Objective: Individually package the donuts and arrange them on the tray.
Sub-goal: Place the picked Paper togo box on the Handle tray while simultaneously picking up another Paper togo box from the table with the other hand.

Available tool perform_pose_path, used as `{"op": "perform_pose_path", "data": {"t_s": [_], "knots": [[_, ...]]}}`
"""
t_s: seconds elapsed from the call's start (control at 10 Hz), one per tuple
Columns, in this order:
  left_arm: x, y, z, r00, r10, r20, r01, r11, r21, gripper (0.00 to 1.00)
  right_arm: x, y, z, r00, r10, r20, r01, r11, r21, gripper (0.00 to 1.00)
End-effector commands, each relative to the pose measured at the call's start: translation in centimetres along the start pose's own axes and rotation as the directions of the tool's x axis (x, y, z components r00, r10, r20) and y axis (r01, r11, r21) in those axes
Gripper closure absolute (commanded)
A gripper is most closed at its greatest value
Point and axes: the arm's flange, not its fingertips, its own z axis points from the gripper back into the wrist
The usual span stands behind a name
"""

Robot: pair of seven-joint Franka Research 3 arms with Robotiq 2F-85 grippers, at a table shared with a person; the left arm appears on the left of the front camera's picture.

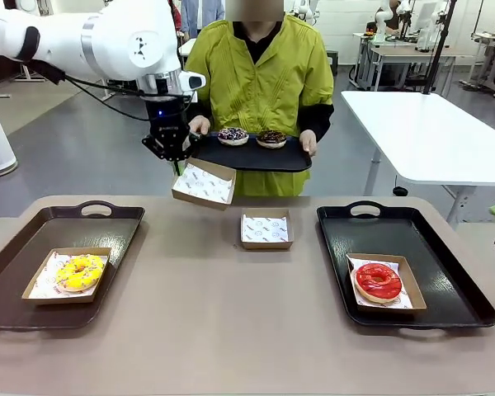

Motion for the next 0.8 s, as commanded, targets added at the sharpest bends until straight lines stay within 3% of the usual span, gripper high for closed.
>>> {"op": "perform_pose_path", "data": {"t_s": [0.0, 0.3, 0.6, 0.7], "knots": [[1.3, -0.7, 0.8, 0.999, 0.036, 0.002, -0.036, 0.999, 0.023, 1.0, 0.7, -2.9, 1.0, 0.994, -0.058, 0.09, 0.044, 0.988, 0.149, 0.0], [2.9, -1.1, 2.2, 0.997, 0.078, 0.002, -0.078, 0.996, 0.033, 1.0, -1.4, -7.4, 1.3, 0.976, -0.132, 0.171, 0.085, 0.963, 0.255, 0.0], [2.2, -0.5, 1.9, 0.998, 0.063, 0.003, -0.063, 0.998, -0.003, 1.0, -1.9, -7.4, 0.3, 0.965, -0.13, 0.228, 0.082, 0.975, 0.206, 0.0], [2.2, -0.5, 1.9, 0.998, 0.063, 0.003, -0.063, 0.998, -0.003, 1.0, -2.4, -8.6, 1.6, 0.969, -0.174, 0.176, 0.128, 0.961, 0.246, 0.0]]}}
